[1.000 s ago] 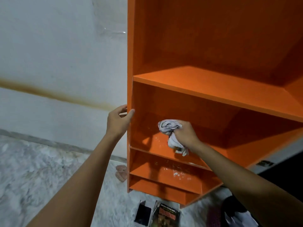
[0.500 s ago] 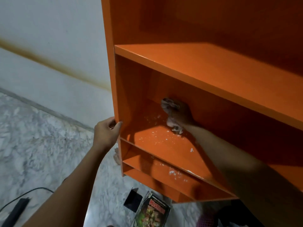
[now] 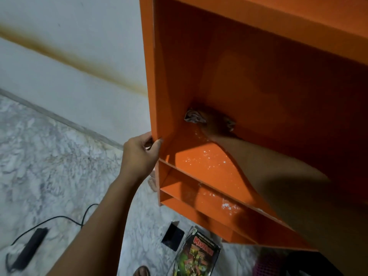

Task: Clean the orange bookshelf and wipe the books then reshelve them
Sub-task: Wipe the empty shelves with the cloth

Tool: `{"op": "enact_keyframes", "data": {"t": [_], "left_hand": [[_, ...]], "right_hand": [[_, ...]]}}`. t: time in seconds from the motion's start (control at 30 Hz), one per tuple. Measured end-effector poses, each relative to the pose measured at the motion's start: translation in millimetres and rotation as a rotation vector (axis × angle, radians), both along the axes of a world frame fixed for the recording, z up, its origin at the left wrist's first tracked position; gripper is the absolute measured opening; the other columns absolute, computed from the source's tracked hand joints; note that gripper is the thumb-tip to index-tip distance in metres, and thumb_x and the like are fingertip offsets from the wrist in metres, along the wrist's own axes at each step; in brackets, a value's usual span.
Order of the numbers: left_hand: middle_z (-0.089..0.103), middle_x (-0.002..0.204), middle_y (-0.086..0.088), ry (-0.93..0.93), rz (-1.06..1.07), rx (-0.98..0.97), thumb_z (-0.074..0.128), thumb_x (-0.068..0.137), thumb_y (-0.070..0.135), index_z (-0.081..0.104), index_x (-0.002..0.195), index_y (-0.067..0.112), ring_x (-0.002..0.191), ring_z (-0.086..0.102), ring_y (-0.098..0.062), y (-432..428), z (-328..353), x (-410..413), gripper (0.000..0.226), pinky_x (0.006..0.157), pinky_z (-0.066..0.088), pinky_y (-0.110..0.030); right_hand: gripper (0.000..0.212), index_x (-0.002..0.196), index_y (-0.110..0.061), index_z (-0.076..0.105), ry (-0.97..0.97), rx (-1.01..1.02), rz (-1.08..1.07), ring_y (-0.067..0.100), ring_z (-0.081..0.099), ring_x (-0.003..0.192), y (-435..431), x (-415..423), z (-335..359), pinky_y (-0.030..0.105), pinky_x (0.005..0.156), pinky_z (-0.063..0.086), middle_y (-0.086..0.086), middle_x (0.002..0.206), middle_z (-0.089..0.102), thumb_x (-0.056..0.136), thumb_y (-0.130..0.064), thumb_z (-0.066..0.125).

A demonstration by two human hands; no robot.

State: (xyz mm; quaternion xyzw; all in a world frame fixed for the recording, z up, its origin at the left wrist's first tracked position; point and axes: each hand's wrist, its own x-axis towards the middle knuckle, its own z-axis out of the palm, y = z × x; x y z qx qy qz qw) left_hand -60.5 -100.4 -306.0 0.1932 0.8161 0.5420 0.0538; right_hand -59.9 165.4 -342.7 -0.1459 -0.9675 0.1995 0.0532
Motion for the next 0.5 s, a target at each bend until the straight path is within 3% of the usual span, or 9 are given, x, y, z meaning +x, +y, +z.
{"op": "enact_keyframes", "data": {"t": [0.07, 0.17, 0.27, 0.37, 0.43, 0.5], "left_hand": [[0.074, 0.090, 0.006, 0.013, -0.019, -0.014, 0.061, 0.095, 0.020, 0.075, 0.104, 0.019, 0.084, 0.069, -0.002, -1, 2, -1, 0.017, 0.075, 0.056, -0.021], [0.073, 0.087, 0.008, 0.011, -0.030, -0.025, 0.061, 0.094, 0.020, 0.075, 0.103, 0.018, 0.082, 0.069, -0.004, -2, 6, 0, 0.017, 0.073, 0.055, -0.016], [0.074, 0.089, 0.003, -0.007, -0.021, -0.054, 0.062, 0.093, 0.019, 0.076, 0.100, 0.016, 0.083, 0.070, -0.012, -1, 9, -1, 0.016, 0.077, 0.058, -0.028], [0.074, 0.091, 0.004, -0.056, -0.010, -0.036, 0.062, 0.094, 0.020, 0.075, 0.104, 0.017, 0.086, 0.071, -0.013, -1, 9, -1, 0.017, 0.080, 0.059, -0.035], [0.072, 0.091, 0.007, -0.085, 0.024, 0.015, 0.060, 0.095, 0.022, 0.073, 0.106, 0.019, 0.087, 0.071, -0.015, 0, 5, 7, 0.017, 0.080, 0.059, -0.035], [0.070, 0.095, 0.008, -0.096, 0.110, 0.062, 0.059, 0.095, 0.023, 0.071, 0.110, 0.020, 0.090, 0.069, -0.014, 6, -3, 23, 0.019, 0.084, 0.058, -0.036]], "right_hand": [[0.049, 0.145, -0.012, 0.044, -0.059, 0.035, 0.036, 0.030, 0.042, 0.135, -29, 18, 0, 0.028, 0.106, 0.028, 0.014, 0.148, 0.045, 0.097, -0.004, 0.050], [0.046, 0.134, -0.005, 0.056, -0.092, -0.034, 0.126, 0.033, 0.055, 0.121, -77, 55, 1, 0.035, 0.097, 0.039, 0.020, 0.131, 0.060, 0.089, 0.003, 0.053], [0.062, 0.132, -0.006, 0.059, -0.048, -0.161, 0.368, 0.031, 0.051, 0.125, -120, 89, 7, 0.042, 0.103, 0.043, 0.016, 0.133, 0.059, 0.075, 0.018, 0.051], [0.067, 0.135, -0.014, 0.055, -0.167, -0.222, 0.619, 0.022, 0.052, 0.122, -148, 122, 14, 0.036, 0.101, 0.045, 0.009, 0.133, 0.058, 0.077, 0.019, 0.055], [0.070, 0.138, -0.016, 0.053, -0.157, -0.295, 0.624, 0.020, 0.053, 0.122, -156, 146, 17, 0.036, 0.100, 0.047, 0.006, 0.136, 0.056, 0.078, 0.017, 0.060], [0.077, 0.139, -0.028, 0.052, -0.112, -0.448, 0.433, 0.015, 0.056, 0.118, -141, 162, 25, 0.035, 0.092, 0.053, -0.005, 0.138, 0.053, 0.077, 0.018, 0.056]]}}
